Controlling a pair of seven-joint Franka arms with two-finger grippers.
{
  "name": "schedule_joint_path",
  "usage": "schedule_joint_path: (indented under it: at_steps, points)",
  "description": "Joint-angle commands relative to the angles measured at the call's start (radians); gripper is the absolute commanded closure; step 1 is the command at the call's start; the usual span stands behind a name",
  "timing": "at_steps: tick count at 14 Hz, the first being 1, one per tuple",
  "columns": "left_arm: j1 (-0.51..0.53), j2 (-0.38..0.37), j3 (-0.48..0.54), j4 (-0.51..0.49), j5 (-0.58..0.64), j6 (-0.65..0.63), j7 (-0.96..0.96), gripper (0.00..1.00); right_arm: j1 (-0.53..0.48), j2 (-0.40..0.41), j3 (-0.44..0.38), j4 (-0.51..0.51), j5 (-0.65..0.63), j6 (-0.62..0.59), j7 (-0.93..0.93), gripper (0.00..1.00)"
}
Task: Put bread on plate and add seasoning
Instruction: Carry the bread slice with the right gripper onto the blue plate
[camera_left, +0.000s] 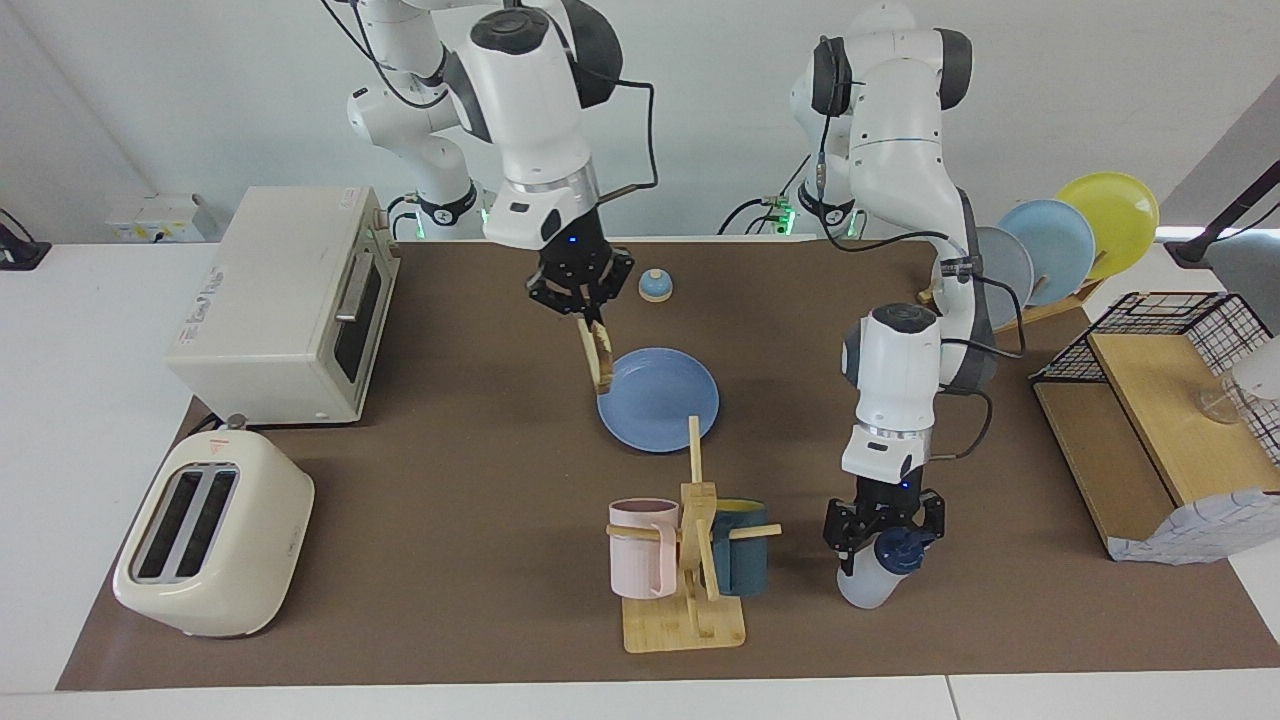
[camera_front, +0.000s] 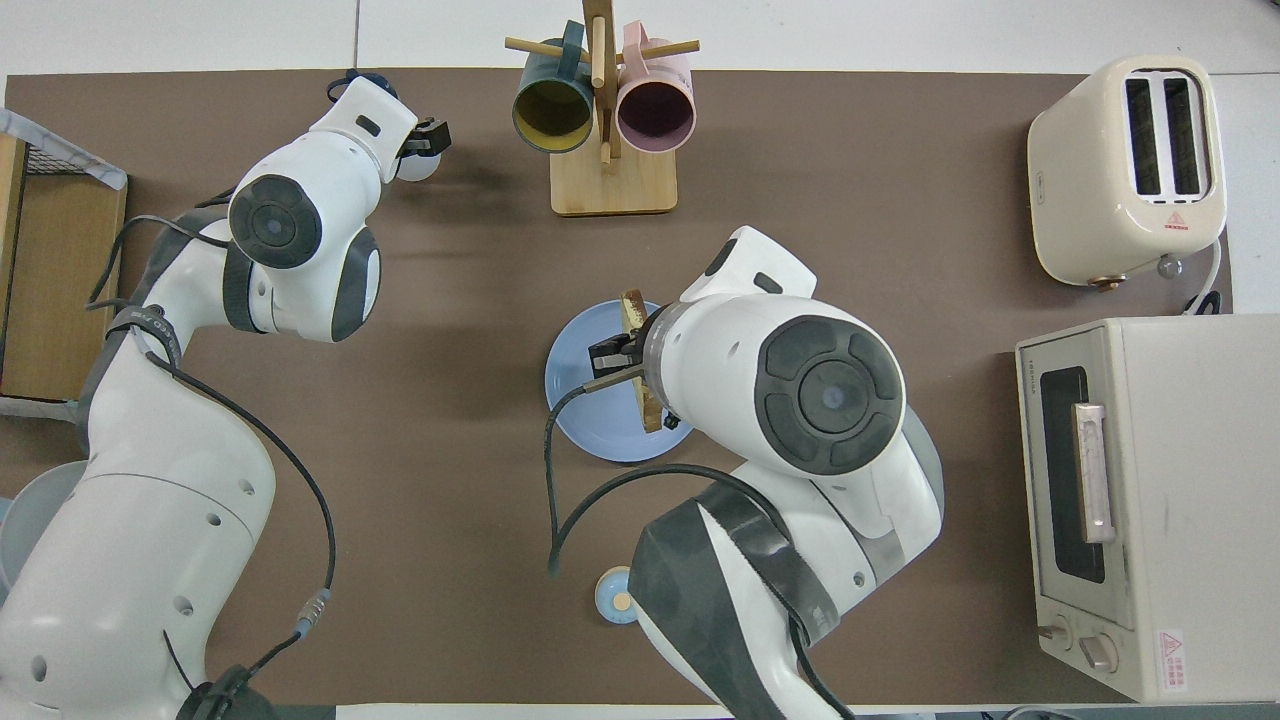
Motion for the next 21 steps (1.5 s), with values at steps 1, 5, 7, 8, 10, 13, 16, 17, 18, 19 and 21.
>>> schedule_joint_path:
  at_steps: [1, 5, 7, 8, 10, 13, 16, 17, 18, 19, 21]
  points:
    - [0.002, 0.026, 0.006, 0.028, 0.019, 0.025, -0.014, 1.00, 0.029, 0.024, -0.002, -0.048, 0.023, 0.109, 0.047, 1.00]
    - [0.030, 0.028, 0.003, 0.019, 0.018, 0.136, -0.003, 1.00, 0.031, 0.007, -0.002, -0.115, 0.023, 0.150, 0.030, 1.00]
    - [0.030, 0.025, 0.003, 0.019, 0.015, 0.131, -0.003, 1.00, 0.031, -0.007, -0.001, -0.161, 0.023, 0.179, 0.052, 1.00]
    - [0.028, 0.014, 0.003, 0.015, 0.016, 0.112, 0.002, 1.00, 0.038, -0.013, -0.001, -0.188, 0.023, 0.230, 0.073, 1.00]
    - [0.021, -0.058, 0.003, -0.008, 0.024, 0.018, 0.019, 1.00, 0.048, -0.015, -0.001, -0.199, 0.023, 0.259, 0.122, 1.00]
    - [0.010, -0.233, -0.004, -0.070, 0.022, -0.203, 0.202, 1.00, 0.038, -0.027, -0.002, -0.239, 0.025, 0.261, 0.110, 1.00]
    - [-0.021, -0.357, -0.006, -0.085, 0.019, -0.435, 0.385, 1.00, 0.000, -0.044, -0.002, -0.285, 0.025, 0.261, 0.119, 1.00]
    - [-0.028, -0.391, -0.012, -0.085, 0.019, -0.510, 0.457, 1.00, -0.002, -0.048, -0.002, -0.302, 0.023, 0.262, 0.125, 1.00]
    - [-0.034, -0.423, -0.014, -0.093, 0.018, -0.585, 0.547, 1.00, -0.003, -0.053, -0.002, -0.313, 0.025, 0.262, 0.127, 1.00]
    - [-0.048, -0.457, -0.014, -0.105, 0.015, -0.645, 0.631, 1.00, -0.014, -0.058, -0.002, -0.321, 0.025, 0.262, 0.127, 1.00]
    - [-0.067, -0.533, -0.018, -0.158, 0.012, -0.742, 0.782, 1.00, -0.014, -0.058, -0.002, -0.321, 0.025, 0.261, 0.128, 0.01]
